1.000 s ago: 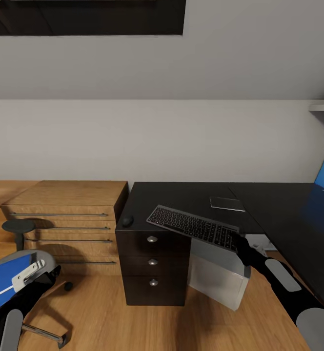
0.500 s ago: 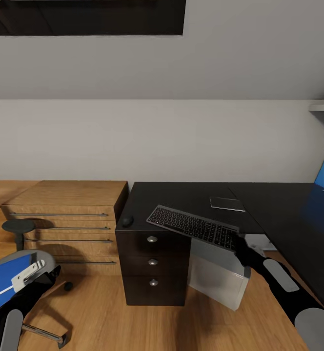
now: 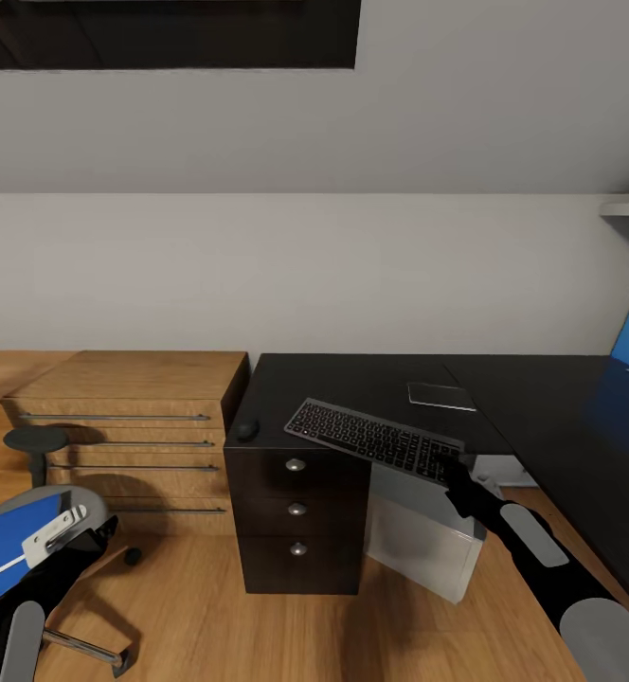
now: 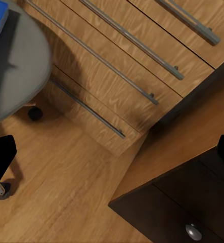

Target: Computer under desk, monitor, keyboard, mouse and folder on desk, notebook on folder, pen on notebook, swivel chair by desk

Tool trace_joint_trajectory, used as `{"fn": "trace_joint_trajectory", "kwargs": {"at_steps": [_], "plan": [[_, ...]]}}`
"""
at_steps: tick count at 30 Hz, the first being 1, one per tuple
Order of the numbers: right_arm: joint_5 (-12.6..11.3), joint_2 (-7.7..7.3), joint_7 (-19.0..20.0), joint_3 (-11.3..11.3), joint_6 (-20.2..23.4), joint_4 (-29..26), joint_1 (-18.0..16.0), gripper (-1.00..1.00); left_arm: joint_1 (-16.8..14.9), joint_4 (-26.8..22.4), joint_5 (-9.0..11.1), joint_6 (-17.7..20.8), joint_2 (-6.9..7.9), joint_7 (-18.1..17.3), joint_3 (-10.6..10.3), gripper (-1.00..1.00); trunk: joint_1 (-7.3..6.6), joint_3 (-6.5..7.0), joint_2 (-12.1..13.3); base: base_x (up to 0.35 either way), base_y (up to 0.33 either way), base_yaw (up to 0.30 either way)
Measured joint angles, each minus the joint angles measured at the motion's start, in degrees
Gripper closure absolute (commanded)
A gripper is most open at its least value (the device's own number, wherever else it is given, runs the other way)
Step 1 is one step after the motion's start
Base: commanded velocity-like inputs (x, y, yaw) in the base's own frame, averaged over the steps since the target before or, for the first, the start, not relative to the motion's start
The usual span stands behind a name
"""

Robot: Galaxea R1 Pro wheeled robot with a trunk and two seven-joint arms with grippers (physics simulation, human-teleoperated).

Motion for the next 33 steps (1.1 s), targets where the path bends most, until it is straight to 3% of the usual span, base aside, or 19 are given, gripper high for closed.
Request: {"fn": "trace_joint_trajectory", "kwargs": {"at_steps": [5, 6, 18, 23, 27, 33], "plan": [[0.0, 0.03, 0.0, 0.1, 0.0, 0.0, 0.0, -1.0, 0.0, 0.0, 0.0, 0.0, -0.01, 0.0, 0.0, -1.0, 0.0, 0.0, 0.0, 0.0, 0.0, 0.0], [0.0, 0.03, 0.0, 0.1, 0.1, 0.0, 0.0, 1.0, 0.0, 0.0, 0.0, 0.0, -0.01, 0.0, 0.0, -1.0, 0.0, 0.0, 0.0, 0.0, 0.0, 0.0], [0.2, 0.02, 0.0, 1.5, 0.0, -0.2, 0.0, 1.0, 0.0, 0.0, 0.0, 0.1, -0.01, -0.1, 0.0, -1.0, 0.0, 0.0, 0.0, 0.0, 0.0, 0.0], [0.2, 0.02, 0.3, 1.4, -0.3, -0.2, 0.0, 1.0, 0.0, 0.0, -0.1, -0.3, -0.03, 0.0, 0.0, -1.0, -1.09, 0.89, 2.0, 0.0, 0.0, 0.0], [0.2, -0.05, 2.7, 1.4, -0.4, -0.4, 0.0, 1.0, 0.0, -0.1, -0.1, -0.3, -0.07, 0.0, 0.0, -1.0, -1.97, 1.61, 3.6, 0.0, 0.0, 0.0], [2.8, -0.08, 4.0, 1.3, -0.6, -0.6, 0.0, 1.0, 0.0, 0.4, -0.3, -0.3, -0.19, 0.1, -0.1, -1.0, -3.29, 2.69, 6.0, 0.0, 0.0, 0.0]]}}
